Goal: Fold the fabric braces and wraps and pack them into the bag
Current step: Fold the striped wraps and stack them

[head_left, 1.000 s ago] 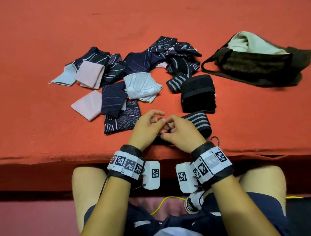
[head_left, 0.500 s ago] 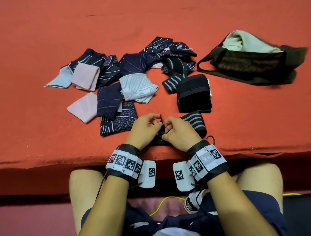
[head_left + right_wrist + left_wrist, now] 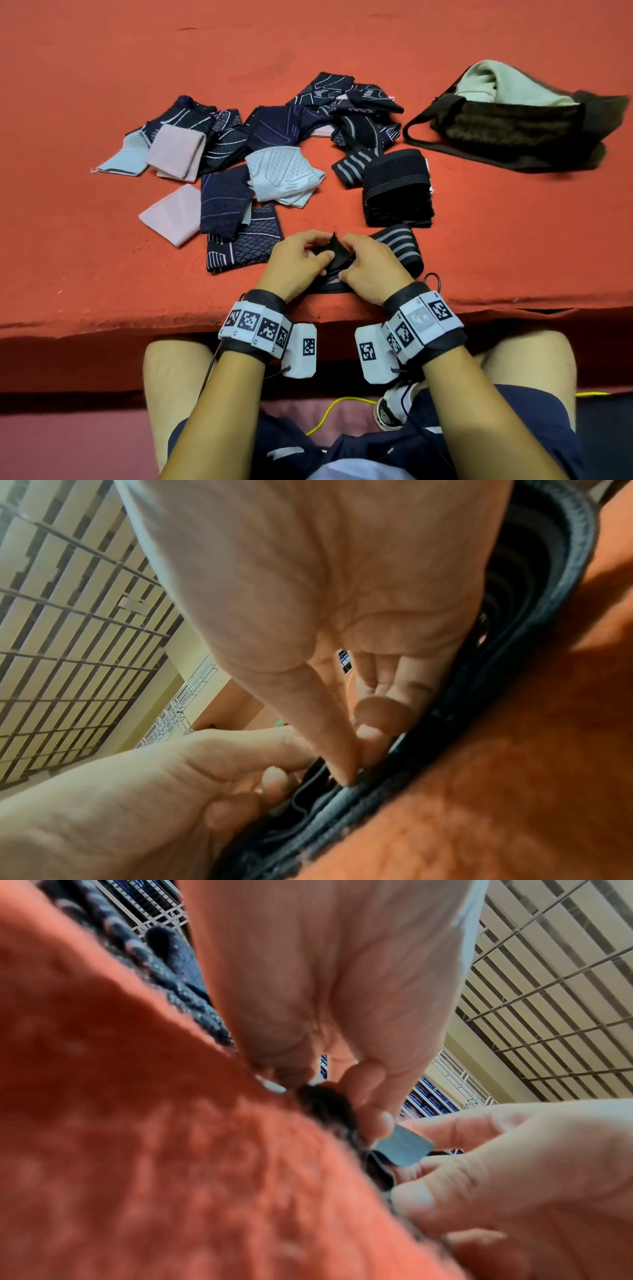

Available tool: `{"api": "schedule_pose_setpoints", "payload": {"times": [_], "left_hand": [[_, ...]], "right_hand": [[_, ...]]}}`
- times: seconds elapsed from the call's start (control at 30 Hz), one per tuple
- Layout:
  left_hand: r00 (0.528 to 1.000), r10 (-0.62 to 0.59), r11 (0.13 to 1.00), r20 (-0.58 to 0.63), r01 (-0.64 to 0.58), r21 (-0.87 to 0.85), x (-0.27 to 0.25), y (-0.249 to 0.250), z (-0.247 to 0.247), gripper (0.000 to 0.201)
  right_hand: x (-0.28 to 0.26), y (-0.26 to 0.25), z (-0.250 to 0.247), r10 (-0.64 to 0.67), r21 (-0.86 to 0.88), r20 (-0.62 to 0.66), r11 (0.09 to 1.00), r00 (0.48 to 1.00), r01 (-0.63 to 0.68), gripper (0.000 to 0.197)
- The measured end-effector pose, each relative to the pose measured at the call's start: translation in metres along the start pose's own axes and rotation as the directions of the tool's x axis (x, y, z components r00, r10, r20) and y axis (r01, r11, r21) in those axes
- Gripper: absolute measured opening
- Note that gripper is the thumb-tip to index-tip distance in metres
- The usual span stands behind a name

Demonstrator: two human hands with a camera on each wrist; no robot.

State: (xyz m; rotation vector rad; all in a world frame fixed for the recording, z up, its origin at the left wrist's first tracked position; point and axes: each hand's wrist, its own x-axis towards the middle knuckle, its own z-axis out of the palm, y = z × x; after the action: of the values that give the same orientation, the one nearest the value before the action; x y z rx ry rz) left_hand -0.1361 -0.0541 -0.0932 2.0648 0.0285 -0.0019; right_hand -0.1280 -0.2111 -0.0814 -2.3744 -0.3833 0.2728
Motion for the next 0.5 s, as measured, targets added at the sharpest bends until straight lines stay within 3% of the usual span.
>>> {"api": "schedule_pose_setpoints", "payload": {"times": [0.07,0.27,0.5], "left_hand": [[1.000,0.013,1.000,0.007,-0.013,0.016,-0.001,0.000,0.001,0.029],[0.998,0.051,0.985,0.047,-0.058,0.162,0.000,0.003,-0.002,0.030],[0.988,0.091,0.957,0.125,-0.122,0.265,0.000,0.002,-0.008,0.028]], "right_hand": [[0.000,0.003,-0.003,0.006,-0.004,-0.013,1.000,1.000,-0.006,0.024],[0.005,0.010,-0.010,0.127,0.244,-0.090,0.964,0.988,-0.102,0.008],[0.006,0.016,-0.004,0.163,0.168,-0.141,0.976,0.977,-0.139,0.011]]}}
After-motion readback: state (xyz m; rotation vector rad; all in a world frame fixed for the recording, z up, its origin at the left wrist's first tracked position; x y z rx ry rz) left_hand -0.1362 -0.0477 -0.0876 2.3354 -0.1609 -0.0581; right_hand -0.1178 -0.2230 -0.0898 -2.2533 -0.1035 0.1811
